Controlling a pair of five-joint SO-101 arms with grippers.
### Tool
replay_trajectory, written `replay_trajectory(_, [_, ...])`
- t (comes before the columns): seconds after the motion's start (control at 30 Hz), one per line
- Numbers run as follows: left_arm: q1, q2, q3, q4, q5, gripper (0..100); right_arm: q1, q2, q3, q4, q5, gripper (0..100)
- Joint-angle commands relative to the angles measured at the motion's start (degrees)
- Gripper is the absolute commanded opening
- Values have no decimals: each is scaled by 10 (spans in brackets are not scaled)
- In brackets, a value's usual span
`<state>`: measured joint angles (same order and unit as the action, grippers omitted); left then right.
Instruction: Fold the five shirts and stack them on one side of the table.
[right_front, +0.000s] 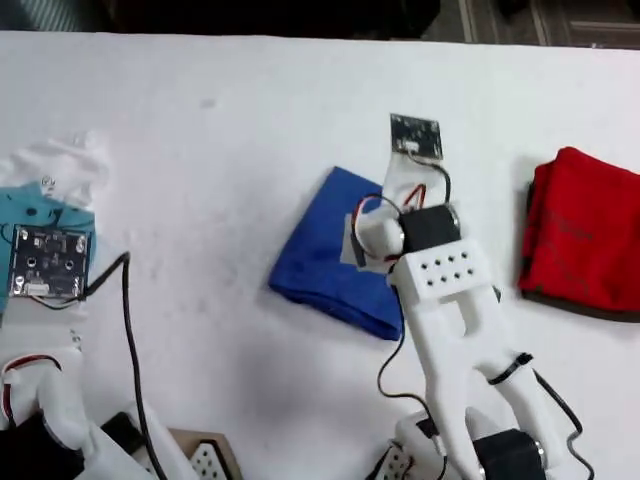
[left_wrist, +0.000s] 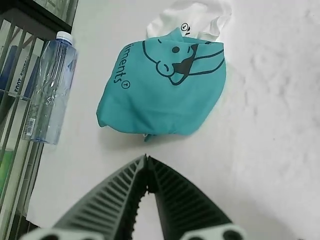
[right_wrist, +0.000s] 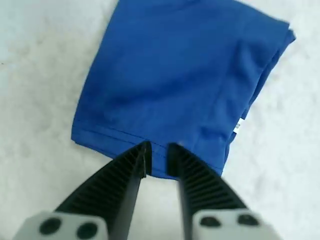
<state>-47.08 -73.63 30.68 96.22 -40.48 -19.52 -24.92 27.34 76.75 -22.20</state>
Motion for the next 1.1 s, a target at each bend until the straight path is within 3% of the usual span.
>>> replay_trajectory(0.0, [3, -3, -19, -1, -6, 24, 1, -20, 36, -51, -40, 319])
replay_trajectory(0.13, [3, -3, -20, -1, -6, 24, -3, -10, 81, -124, -59, 529])
replay_trajectory(0.2, [3, -3, -20, -1, -6, 24, -3, 4, 98, -167, -60, 554])
replay_trajectory(0.4, [3, -3, -17, -1, -6, 24, 1, 99, 109, -247, -91, 488])
replay_trajectory(0.73, [3, -3, -18, -1, -6, 24, 15, 289, 106, -386, -113, 480])
replay_trajectory(0.93, [3, -3, -17, -1, -6, 24, 19, 342, 35, -316, -137, 470])
replay_trajectory(1.07, [3, -3, -18, -1, -6, 24, 20, 391, -28, -246, -137, 320])
